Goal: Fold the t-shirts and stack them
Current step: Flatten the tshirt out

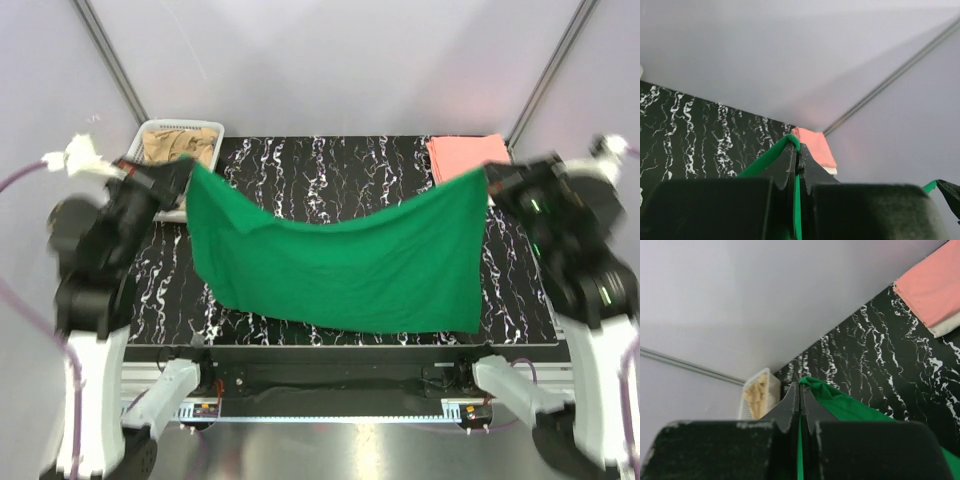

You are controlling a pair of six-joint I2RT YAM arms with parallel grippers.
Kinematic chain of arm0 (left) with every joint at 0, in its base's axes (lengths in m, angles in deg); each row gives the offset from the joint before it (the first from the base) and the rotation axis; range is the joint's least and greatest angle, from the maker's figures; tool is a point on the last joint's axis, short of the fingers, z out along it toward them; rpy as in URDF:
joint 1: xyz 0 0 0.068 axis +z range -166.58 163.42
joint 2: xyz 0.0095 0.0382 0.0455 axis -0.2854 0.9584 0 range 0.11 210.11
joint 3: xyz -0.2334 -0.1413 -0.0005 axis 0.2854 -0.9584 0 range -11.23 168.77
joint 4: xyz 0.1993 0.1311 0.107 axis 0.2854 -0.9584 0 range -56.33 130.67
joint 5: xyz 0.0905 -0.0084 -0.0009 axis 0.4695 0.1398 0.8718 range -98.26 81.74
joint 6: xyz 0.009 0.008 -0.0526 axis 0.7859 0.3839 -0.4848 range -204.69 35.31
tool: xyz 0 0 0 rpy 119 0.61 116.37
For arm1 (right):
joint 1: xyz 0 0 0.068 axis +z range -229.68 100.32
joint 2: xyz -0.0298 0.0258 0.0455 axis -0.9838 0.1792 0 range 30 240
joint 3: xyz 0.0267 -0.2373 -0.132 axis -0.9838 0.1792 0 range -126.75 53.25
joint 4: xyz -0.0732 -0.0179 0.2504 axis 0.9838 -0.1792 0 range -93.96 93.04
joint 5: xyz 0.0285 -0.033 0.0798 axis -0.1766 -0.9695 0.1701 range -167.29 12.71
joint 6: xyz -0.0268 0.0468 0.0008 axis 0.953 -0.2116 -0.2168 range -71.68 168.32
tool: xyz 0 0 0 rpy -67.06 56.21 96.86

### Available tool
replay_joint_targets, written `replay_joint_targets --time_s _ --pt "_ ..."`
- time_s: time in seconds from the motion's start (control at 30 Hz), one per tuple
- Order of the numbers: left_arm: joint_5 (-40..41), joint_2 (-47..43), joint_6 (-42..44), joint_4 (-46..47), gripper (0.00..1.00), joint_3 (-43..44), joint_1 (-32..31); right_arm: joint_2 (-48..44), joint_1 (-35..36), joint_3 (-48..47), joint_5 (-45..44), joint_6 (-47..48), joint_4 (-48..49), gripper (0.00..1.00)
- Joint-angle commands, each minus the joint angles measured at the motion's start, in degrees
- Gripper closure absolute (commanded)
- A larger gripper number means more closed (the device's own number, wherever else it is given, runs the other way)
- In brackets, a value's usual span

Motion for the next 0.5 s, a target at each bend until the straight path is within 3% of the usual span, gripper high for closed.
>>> replay_joint_targets --time_s 0.0,0.17,0.3,0.37,0.4,0.47 --pt "3.8 9.8 1.3 10.1 1.0 -0.2 0.0 12.5 0.0 -3.1 1.5 6.0 10.6 1.0" --pt "3.4 30.4 3.7 10.7 1.0 16.1 0.6 31.0 -0.7 -15.7 -5.1 12.0 14.4 1.0" --pt "4.3 40.4 3.8 9.5 1.0 36.2 1.4 41.8 -3.5 -31.9 -2.4 13.9 13.6 1.0" --pt "5.7 44.0 4.5 7.8 1.0 41.8 1.6 44.9 -4.5 -38.9 1.1 14.4 8.9 1.0" --pt "5.9 44.8 4.8 7.4 1.0 45.4 1.7 48.7 -4.8 -48.4 1.4 15.0 5.7 1.0" --pt "5.0 44.8 5.1 7.3 1.0 46.0 1.6 51.1 -5.0 -55.7 1.3 15.3 -1.9 1.0"
